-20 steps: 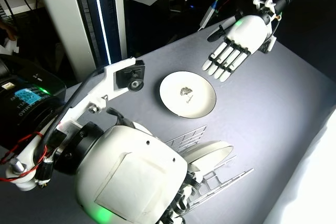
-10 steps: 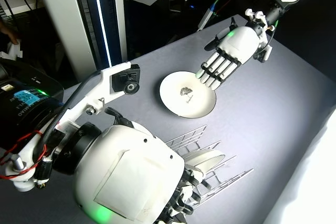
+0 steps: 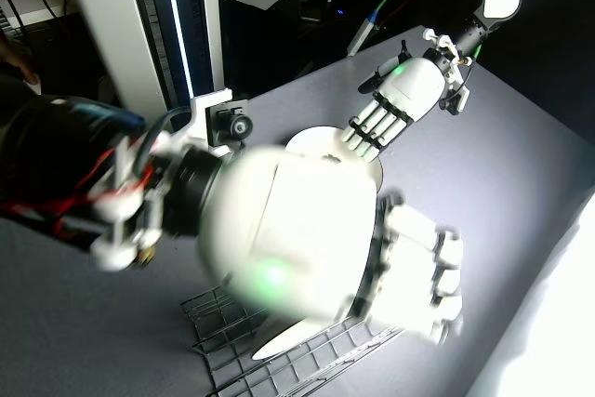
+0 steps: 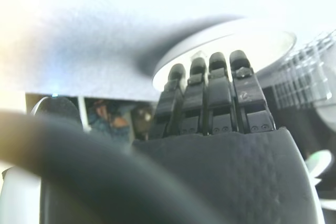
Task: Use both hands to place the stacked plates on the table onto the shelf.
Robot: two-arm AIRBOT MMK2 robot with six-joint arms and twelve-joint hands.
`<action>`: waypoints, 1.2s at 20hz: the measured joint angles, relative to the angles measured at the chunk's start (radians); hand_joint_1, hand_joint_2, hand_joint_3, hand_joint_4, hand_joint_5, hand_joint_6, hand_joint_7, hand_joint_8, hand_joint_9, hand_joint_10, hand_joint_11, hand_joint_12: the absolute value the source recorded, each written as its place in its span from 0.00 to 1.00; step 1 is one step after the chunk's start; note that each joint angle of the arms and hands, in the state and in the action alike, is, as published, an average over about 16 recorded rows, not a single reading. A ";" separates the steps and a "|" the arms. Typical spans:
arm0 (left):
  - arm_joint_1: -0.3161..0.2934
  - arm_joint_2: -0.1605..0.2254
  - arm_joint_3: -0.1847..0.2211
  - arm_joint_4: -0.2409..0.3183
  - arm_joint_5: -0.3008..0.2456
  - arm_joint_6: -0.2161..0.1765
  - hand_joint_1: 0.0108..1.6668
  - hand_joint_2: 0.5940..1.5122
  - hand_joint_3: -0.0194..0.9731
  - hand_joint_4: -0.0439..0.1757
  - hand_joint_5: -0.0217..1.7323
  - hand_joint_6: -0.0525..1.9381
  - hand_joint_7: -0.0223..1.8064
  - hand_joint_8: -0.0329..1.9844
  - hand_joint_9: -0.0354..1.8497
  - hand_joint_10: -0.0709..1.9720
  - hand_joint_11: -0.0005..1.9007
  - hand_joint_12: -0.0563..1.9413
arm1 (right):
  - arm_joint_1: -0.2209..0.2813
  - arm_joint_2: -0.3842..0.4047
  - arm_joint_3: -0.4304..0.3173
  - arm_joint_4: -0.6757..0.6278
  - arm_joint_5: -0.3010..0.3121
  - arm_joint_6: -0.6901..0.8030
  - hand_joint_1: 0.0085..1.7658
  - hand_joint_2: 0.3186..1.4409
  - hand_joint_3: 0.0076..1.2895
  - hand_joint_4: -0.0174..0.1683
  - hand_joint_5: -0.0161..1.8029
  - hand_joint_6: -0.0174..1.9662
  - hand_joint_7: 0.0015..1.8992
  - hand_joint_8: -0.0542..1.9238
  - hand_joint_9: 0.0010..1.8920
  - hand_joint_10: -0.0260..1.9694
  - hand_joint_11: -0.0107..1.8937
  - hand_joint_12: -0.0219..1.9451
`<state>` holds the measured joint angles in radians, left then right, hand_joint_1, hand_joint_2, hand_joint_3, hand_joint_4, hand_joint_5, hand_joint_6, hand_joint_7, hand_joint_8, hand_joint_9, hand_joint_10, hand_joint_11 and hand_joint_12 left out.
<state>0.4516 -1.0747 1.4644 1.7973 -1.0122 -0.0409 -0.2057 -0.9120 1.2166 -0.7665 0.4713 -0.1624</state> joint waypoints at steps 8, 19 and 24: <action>0.017 -0.008 0.011 0.004 0.026 0.019 0.01 0.61 0.03 0.20 0.02 0.02 0.02 0.02 0.03 0.04 0.01 0.03 | -0.048 -0.006 -0.061 -0.374 0.182 -0.011 0.37 0.60 0.01 0.11 0.04 0.01 0.03 0.04 0.03 0.02 0.01 0.20; 0.108 0.009 -0.006 -0.045 0.050 0.030 0.01 0.60 0.03 0.17 0.01 0.01 0.02 0.01 0.02 0.03 0.01 0.02 | -0.104 -0.005 -0.087 -0.580 0.264 -0.021 0.33 0.56 0.00 0.12 0.02 0.01 0.01 0.04 0.01 0.02 0.01 0.07; 0.155 0.015 -0.019 -0.076 0.065 0.035 0.01 0.60 0.03 0.16 0.01 0.01 0.01 0.01 0.02 0.03 0.01 0.02 | -0.127 -0.015 -0.088 -0.616 0.261 -0.027 0.32 0.57 0.01 0.12 0.02 0.01 0.01 0.04 0.01 0.02 0.01 0.09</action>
<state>0.6067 -1.0594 1.4453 1.7215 -0.9469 -0.0061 -0.3324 -0.9270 1.1287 -1.3827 0.7326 -0.1895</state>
